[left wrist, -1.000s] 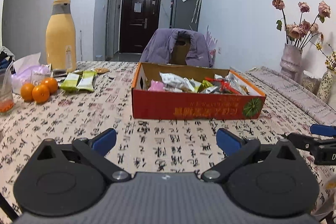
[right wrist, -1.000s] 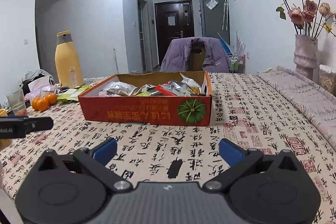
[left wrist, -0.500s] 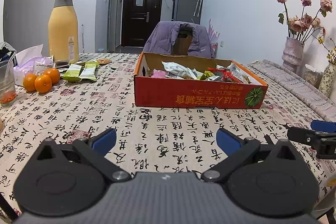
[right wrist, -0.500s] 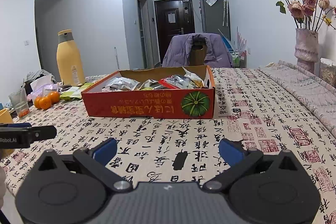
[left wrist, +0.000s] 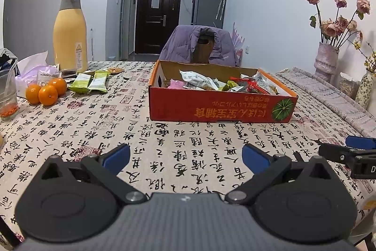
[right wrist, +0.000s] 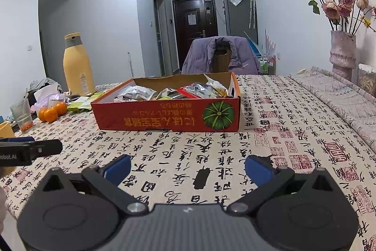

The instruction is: Organize snacks

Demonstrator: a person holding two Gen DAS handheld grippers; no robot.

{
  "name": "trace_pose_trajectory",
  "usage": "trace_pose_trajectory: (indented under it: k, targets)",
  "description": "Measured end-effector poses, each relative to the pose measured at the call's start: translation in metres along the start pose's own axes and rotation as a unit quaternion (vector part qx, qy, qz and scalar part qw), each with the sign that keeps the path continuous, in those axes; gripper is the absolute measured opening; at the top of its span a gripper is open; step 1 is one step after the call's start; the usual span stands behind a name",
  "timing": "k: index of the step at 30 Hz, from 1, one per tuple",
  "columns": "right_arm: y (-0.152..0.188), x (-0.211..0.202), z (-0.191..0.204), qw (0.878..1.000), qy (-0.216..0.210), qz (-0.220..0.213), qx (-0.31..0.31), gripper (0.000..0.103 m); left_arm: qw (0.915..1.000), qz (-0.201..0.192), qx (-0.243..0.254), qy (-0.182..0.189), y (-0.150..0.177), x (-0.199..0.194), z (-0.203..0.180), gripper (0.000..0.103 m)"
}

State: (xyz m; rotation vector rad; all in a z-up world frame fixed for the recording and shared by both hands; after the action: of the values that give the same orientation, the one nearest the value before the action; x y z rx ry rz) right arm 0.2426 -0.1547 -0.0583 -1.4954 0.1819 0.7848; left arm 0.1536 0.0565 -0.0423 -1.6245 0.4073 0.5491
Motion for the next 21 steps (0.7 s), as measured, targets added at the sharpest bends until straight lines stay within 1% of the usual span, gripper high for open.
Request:
trace_pose_trajectory:
  k: [21]
  targets:
    - [0.0016, -0.001, 0.0021, 1.0, 0.0, 0.001, -0.003, 0.103, 1.0, -0.005, 0.001, 0.001, 0.0004, -0.0047, -0.0019, 0.103]
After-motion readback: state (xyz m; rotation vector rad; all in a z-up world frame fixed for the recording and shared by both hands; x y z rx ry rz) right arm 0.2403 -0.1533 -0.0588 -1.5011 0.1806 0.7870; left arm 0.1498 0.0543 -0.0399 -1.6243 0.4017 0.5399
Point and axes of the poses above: each gripper's, at about its wrist camera, not at the fingertips, and x roughly the way its jaws point, z to its left, y to its underside, the point moved 10 cm from there along x, roughly the way its jaws point, and after that the axes turned 8 degrees about z, right-handed, at the moved point
